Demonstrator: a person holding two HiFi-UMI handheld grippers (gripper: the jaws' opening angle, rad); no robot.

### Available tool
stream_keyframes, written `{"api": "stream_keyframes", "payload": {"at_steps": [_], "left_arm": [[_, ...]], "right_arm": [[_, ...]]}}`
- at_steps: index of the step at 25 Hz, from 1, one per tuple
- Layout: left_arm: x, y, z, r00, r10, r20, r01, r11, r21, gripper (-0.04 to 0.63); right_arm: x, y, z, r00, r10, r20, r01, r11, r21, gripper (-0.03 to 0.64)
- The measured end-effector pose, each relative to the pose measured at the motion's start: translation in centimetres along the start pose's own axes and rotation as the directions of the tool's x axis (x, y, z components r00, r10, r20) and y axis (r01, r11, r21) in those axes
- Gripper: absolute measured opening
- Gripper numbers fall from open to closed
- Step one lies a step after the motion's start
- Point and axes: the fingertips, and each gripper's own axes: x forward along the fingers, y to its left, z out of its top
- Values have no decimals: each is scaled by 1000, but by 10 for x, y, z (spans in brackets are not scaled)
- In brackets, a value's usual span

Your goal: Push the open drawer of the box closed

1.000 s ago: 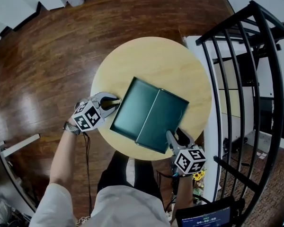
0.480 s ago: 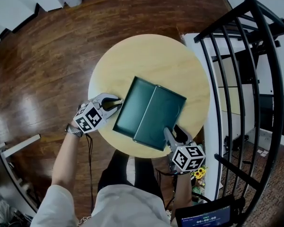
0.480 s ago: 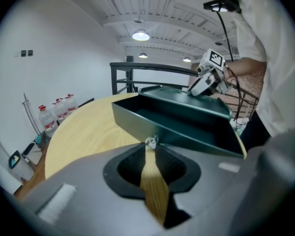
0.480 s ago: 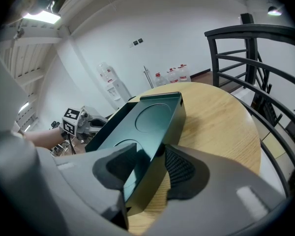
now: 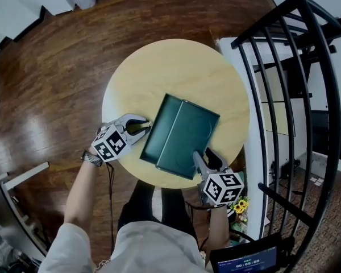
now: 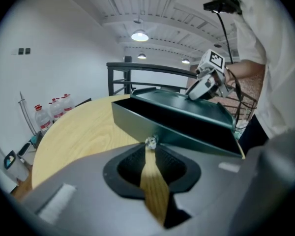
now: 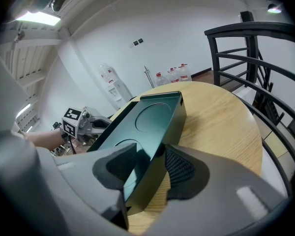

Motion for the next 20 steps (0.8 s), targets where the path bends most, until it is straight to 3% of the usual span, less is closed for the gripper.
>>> {"api": "stream_keyframes", "payload": {"at_steps": [20], "left_arm": [[25, -23, 17, 999, -38, -4, 38, 999, -7, 74]], "right_arm": [[2, 2, -1, 999, 38, -4, -38, 999, 12, 178]]}}
